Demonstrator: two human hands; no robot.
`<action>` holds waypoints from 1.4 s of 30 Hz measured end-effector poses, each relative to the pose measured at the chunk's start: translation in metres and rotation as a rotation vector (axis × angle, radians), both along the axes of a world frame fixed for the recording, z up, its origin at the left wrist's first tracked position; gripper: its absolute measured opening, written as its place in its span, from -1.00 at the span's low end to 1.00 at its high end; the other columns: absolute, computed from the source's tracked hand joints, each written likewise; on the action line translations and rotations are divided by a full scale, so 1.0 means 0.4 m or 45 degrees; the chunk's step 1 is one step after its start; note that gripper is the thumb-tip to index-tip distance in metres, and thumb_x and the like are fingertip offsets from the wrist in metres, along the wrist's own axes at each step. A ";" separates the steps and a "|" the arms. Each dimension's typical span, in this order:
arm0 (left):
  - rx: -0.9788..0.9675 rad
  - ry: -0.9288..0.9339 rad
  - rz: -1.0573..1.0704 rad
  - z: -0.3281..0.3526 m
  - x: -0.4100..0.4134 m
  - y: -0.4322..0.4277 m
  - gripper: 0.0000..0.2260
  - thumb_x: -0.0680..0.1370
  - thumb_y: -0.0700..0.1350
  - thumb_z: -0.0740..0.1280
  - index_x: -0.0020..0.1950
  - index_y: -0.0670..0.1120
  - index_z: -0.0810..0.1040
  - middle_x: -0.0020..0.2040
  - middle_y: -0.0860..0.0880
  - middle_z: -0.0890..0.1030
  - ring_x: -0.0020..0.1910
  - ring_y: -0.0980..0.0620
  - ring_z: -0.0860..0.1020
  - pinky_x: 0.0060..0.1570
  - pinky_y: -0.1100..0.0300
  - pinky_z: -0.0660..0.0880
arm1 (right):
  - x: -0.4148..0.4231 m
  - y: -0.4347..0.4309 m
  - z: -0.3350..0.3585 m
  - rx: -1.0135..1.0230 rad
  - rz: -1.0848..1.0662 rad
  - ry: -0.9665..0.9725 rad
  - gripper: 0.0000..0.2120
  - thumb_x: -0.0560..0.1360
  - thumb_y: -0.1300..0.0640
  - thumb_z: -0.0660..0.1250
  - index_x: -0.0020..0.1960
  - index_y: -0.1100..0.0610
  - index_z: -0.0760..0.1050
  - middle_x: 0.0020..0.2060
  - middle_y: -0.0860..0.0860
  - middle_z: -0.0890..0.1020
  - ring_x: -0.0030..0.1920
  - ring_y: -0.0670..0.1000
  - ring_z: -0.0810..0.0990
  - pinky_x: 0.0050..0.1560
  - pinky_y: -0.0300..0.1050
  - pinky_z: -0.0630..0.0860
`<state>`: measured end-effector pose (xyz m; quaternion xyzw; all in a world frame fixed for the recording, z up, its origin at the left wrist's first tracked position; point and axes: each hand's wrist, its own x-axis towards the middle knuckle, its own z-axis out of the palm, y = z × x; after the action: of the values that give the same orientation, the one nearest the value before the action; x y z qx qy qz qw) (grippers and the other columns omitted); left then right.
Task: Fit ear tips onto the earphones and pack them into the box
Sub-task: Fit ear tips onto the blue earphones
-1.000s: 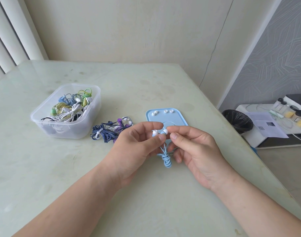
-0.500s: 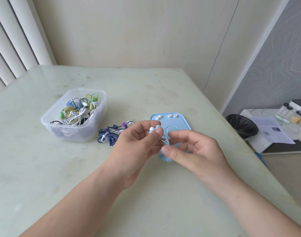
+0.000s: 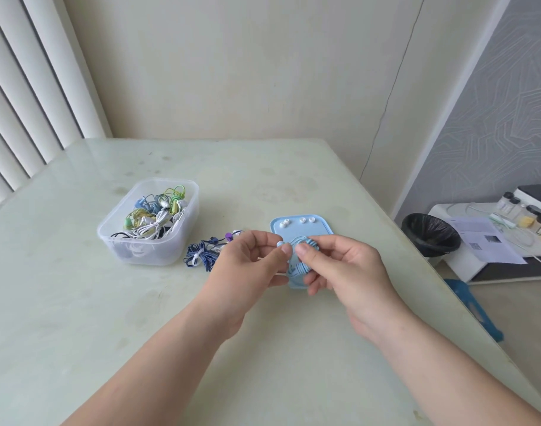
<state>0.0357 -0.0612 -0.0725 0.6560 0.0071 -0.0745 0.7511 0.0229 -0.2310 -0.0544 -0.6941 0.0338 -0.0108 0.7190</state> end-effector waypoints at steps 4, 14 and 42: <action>-0.074 0.071 -0.005 0.044 -0.006 0.007 -0.80 0.63 -0.11 0.42 0.16 -0.23 0.59 0.14 -0.30 0.67 0.08 -0.26 0.70 0.07 -0.04 0.66 | 0.023 0.022 0.028 0.031 0.064 0.021 -0.90 0.51 0.14 0.51 0.00 0.14 0.74 -0.17 0.14 0.73 -0.29 0.08 0.60 -0.26 -0.08 0.58; 0.350 -0.160 0.448 0.174 0.052 0.208 -0.91 0.58 -0.14 0.46 0.06 -0.07 0.61 -0.06 -0.08 0.75 -0.17 -0.07 0.76 0.08 -0.07 0.68 | 0.114 0.218 0.144 -0.054 0.259 0.086 -0.83 0.63 0.01 0.36 0.07 0.08 0.66 0.04 0.06 0.64 -0.30 0.05 0.60 -0.33 -0.05 0.53; 2.115 -0.326 -0.613 0.147 0.078 0.182 -0.58 0.42 -0.30 0.20 0.20 -0.01 0.59 0.13 0.00 0.55 0.05 -0.11 0.58 -0.06 0.04 0.57 | 0.098 -0.007 0.079 -0.681 0.118 0.132 -0.87 0.57 0.11 0.38 -0.09 0.12 0.67 -0.20 0.02 0.74 -0.37 -0.06 0.63 -0.41 -0.15 0.38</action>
<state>0.0668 0.0116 -0.0138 0.9781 -0.1641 -0.1274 -0.0112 0.0622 -0.2340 -0.0227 -0.8597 0.0346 0.0493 0.5072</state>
